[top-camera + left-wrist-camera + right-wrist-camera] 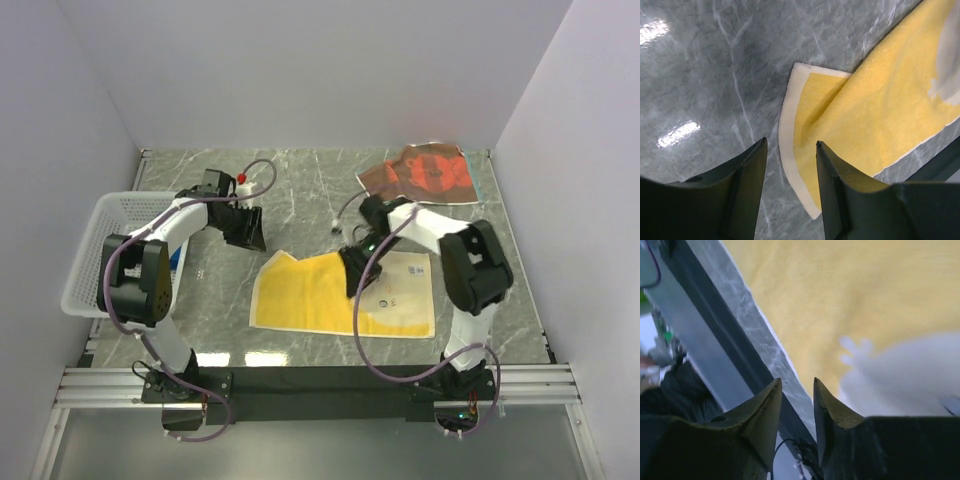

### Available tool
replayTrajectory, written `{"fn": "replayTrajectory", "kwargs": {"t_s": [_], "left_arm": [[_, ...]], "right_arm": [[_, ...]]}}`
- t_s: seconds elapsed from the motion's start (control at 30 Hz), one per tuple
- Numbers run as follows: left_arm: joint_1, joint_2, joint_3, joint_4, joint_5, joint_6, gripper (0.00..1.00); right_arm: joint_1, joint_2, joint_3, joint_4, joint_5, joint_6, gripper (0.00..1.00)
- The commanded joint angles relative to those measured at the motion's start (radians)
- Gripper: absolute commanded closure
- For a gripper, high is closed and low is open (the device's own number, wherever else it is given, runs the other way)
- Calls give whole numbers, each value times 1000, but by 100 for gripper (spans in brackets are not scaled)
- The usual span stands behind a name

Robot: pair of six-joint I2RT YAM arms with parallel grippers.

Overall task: Roll the towels
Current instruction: Move the towel to the center of the board, then flatten the towel

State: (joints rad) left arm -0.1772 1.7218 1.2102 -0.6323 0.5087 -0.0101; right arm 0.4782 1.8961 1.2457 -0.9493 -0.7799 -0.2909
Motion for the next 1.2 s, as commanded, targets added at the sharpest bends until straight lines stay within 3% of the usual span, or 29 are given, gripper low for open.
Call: {"fn": "replayTrajectory", "kwargs": {"t_s": [0.0, 0.13, 0.27, 0.47, 0.97, 1.07, 1.17], "left_arm": [[-24, 16, 45, 20, 5, 55, 51], [-54, 56, 61, 40, -19, 97, 51], [-93, 97, 77, 68, -65, 116, 50], [-110, 153, 104, 79, -84, 110, 47], [-140, 197, 127, 77, -136, 119, 43], [-143, 208, 137, 75, -156, 125, 44], [-150, 222, 152, 71, -183, 134, 45]], "right_arm": [[-177, -159, 86, -28, 32, -27, 60], [-324, -149, 152, -23, 305, -39, 54], [-460, -95, 192, -22, 436, -36, 53], [-526, -28, 205, 23, 563, -40, 54], [-530, 123, 215, 89, 585, -28, 59], [-530, 133, 224, 69, 542, -36, 68], [-530, 146, 228, 50, 522, -45, 83]]}}
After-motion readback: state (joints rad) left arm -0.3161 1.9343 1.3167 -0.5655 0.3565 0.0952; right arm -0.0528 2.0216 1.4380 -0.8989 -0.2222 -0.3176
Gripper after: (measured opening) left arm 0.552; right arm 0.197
